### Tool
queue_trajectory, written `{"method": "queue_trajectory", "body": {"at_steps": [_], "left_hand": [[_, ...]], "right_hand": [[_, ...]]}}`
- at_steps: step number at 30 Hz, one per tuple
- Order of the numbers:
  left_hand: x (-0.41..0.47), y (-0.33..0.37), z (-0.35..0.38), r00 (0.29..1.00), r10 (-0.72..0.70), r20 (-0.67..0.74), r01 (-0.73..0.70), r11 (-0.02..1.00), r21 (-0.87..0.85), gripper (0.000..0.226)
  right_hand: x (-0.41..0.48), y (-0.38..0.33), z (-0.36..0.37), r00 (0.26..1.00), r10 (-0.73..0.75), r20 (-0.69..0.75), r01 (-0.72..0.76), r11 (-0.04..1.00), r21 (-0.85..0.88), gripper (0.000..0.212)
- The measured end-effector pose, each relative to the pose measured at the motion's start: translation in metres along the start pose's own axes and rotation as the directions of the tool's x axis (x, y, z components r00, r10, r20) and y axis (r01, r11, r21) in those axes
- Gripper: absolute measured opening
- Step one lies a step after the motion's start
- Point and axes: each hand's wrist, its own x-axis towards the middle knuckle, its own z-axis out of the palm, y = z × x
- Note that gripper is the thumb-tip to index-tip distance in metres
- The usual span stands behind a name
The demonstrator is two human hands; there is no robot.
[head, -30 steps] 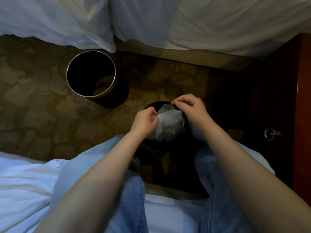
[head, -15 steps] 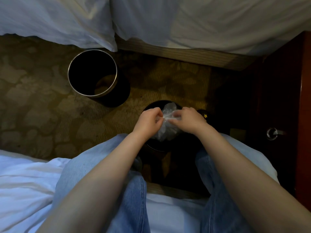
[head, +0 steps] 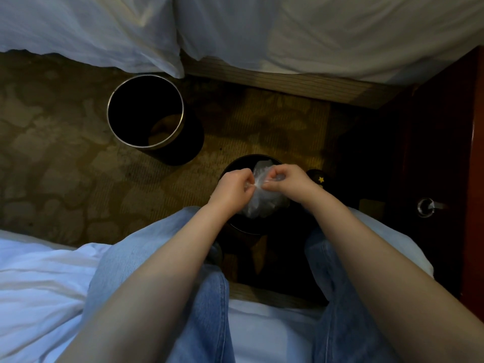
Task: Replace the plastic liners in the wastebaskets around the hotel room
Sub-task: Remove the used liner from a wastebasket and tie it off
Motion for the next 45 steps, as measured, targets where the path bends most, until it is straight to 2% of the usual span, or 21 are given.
{"method": "queue_trajectory", "body": {"at_steps": [5,7,9,11,14,16,23,27,31,33,34,36,39,41,43,45], "left_hand": [[0.000,-0.002,-0.003,0.998,-0.060,-0.008,0.060,0.998,-0.025,0.014],[-0.001,-0.005,-0.006,0.995,-0.091,-0.039,0.088,0.994,-0.059,0.014],[0.000,-0.006,-0.008,0.992,-0.119,-0.033,0.118,0.992,-0.045,0.017],[0.002,-0.005,-0.009,0.993,-0.122,-0.002,0.122,0.992,0.040,0.023],[0.004,-0.007,-0.011,0.986,-0.155,0.069,0.139,0.971,0.193,0.033],[0.003,-0.012,-0.014,0.979,-0.186,0.086,0.157,0.951,0.268,0.034],[-0.002,-0.029,-0.028,0.961,-0.270,0.060,0.227,0.895,0.384,0.022],[-0.007,-0.029,-0.027,0.958,-0.280,0.057,0.232,0.879,0.417,0.018],[-0.009,-0.029,-0.027,0.953,-0.294,0.067,0.247,0.887,0.389,0.024],[-0.010,-0.027,-0.028,0.952,-0.288,0.107,0.243,0.920,0.308,0.024],[-0.010,-0.027,-0.029,0.950,-0.286,0.129,0.249,0.937,0.245,0.023],[-0.013,-0.026,-0.029,0.947,-0.279,0.158,0.260,0.957,0.132,0.022],[-0.019,-0.024,-0.032,0.958,-0.238,0.161,0.237,0.971,0.027,0.022],[-0.023,-0.021,-0.035,0.975,-0.180,0.128,0.185,0.982,-0.032,0.023],[-0.026,-0.016,-0.041,0.991,-0.115,0.069,0.121,0.989,-0.082,0.021],[-0.029,-0.008,-0.049,0.998,-0.060,0.028,0.063,0.992,-0.111,0.016]], "right_hand": [[0.001,0.001,0.000,0.950,-0.248,-0.190,0.187,0.938,-0.292,0.012],[0.002,0.002,-0.001,0.913,-0.272,-0.306,0.203,0.950,-0.239,0.009],[0.003,0.003,-0.003,0.886,-0.225,-0.405,0.196,0.974,-0.114,0.010],[0.004,0.006,-0.001,0.887,-0.140,-0.441,0.163,0.986,0.016,0.015],[0.006,0.011,0.003,0.873,0.033,-0.487,0.094,0.967,0.235,0.023],[0.006,0.013,0.001,0.838,0.116,-0.534,0.066,0.949,0.309,0.024],[0.010,0.032,-0.007,0.785,0.220,-0.579,-0.111,0.970,0.217,0.016],[0.008,0.037,-0.006,0.791,0.261,-0.553,-0.202,0.965,0.167,0.016],[0.007,0.037,-0.005,0.819,0.231,-0.525,-0.149,0.970,0.194,0.013],[0.005,0.034,-0.005,0.844,0.189,-0.502,-0.100,0.975,0.198,0.013],[0.004,0.033,-0.004,0.859,0.160,-0.487,-0.091,0.983,0.161,0.013],[0.002,0.035,-0.004,0.886,0.096,-0.453,-0.119,0.993,-0.021,0.011],[-0.001,0.036,-0.005,0.930,0.017,-0.367,-0.164,0.912,-0.375,0.013],[0.000,0.035,-0.004,0.960,-0.083,-0.267,-0.084,0.826,-0.558,0.040],[-0.002,0.029,-0.001,0.961,-0.236,-0.144,0.068,0.706,-0.705,0.064],[-0.004,0.020,0.006,0.944,-0.329,-0.010,0.197,0.588,-0.784,0.073]]}}
